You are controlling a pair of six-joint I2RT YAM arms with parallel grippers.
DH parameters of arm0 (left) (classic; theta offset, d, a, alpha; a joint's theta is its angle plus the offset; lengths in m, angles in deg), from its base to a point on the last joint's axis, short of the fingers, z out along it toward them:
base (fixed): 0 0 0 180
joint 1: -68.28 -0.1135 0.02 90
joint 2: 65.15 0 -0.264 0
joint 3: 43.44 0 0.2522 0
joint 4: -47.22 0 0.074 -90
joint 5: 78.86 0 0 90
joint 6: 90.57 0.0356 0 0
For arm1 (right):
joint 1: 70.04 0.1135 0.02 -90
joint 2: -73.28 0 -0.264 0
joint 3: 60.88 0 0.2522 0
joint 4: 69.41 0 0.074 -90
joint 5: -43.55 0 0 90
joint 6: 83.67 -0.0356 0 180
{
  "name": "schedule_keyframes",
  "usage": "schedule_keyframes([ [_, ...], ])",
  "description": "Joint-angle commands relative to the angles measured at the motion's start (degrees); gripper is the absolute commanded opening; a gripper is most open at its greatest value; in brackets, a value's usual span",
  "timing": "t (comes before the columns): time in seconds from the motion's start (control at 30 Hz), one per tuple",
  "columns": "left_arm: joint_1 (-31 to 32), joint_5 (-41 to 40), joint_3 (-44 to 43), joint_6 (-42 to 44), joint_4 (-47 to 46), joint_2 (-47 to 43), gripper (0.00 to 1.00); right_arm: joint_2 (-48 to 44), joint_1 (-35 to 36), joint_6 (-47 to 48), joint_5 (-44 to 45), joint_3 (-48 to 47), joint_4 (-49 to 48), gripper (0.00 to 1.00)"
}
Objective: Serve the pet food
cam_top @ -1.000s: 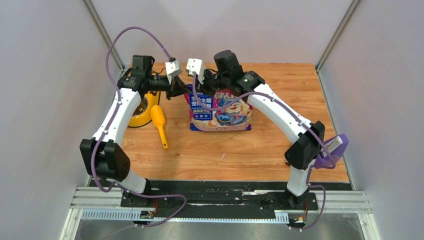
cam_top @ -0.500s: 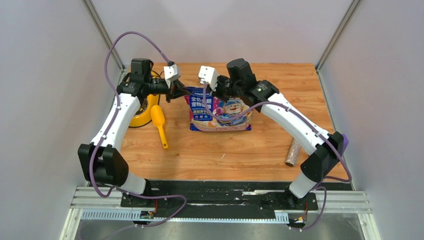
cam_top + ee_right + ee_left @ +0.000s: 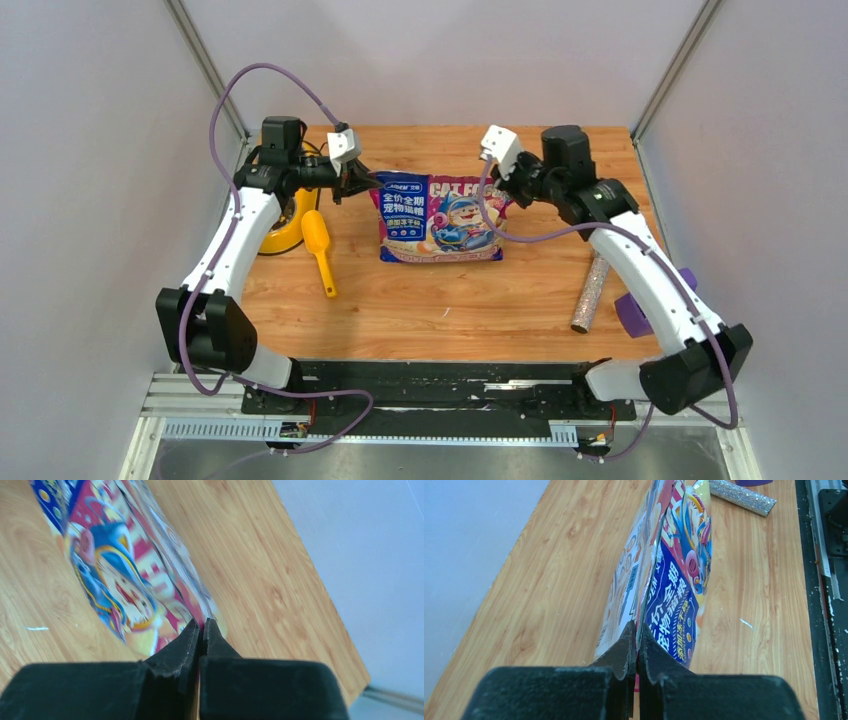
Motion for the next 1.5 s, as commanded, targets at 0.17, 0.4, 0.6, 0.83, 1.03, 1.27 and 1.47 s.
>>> schedule_keyframes([
  [0.17, -5.01, -0.53, -0.56, -1.67, -1.84, -3.85, 0.0, -11.1, -15.65, 4.1, 14.21, 2.88, 5.63, 0.0],
  [0.4, -4.97, -1.12, 0.2, -5.76, -4.62, -4.6, 0.23, -10.6, -17.33, -1.74, 7.46, -3.39, 4.41, 0.02],
  [0.6, -4.38, 0.85, 1.26, -9.31, -7.77, -5.38, 0.59, -4.7, -12.65, -13.01, -9.99, -11.68, 6.09, 0.77],
  [0.83, -2.97, 1.23, 1.49, -8.46, -5.65, -4.12, 0.63, 3.14, 2.75, -11.63, -19.71, -14.62, -0.13, 0.84],
  [1.03, -2.75, 0.13, 0.26, -5.91, -2.33, -3.02, 0.54, 15.5, 8.42, -13.04, -20.16, -24.35, -2.57, 0.78],
  [1.27, -2.76, 0.43, -0.6, -6.09, -1.69, -2.5, 0.31, 25.78, 10.25, -12.51, -19.41, -32.63, -2.25, 0.64],
  [1.47, -2.72, 0.88, -0.98, -6.44, -1.62, -2.5, 0.2, 27.41, 11.76, -10.22, -19.56, -31.75, -1.72, 0.53],
])
